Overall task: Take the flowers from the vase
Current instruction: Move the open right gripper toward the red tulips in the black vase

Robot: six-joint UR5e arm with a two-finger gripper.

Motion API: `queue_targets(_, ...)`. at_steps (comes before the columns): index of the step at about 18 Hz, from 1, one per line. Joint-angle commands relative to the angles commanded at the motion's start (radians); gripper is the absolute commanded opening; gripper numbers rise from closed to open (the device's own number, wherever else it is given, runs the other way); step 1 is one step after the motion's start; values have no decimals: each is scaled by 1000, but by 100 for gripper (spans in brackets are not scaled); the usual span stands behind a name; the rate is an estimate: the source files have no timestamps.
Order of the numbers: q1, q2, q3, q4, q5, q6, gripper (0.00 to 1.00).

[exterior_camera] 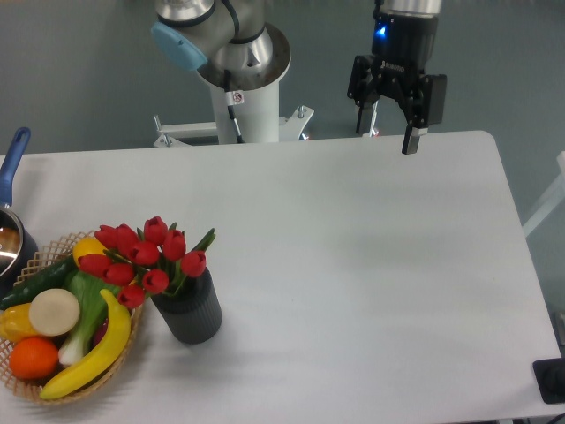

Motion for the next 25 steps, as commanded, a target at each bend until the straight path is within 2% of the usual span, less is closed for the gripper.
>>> queue_targets(10, -6, 8, -18, 2, -35, -34, 100)
queue_targets(15, -6, 9, -40, 2, -119, -190, 100)
queue_targets(19, -3, 3, -86, 5, -267, -351, 100)
queue_targets(21, -5, 9, -112, 8, -287, -360, 100)
queue_targets(23, -6, 18, -130, 11, -313, -459, 100)
queue_targets(25, -15, 20, -141, 37, -325, -495, 100)
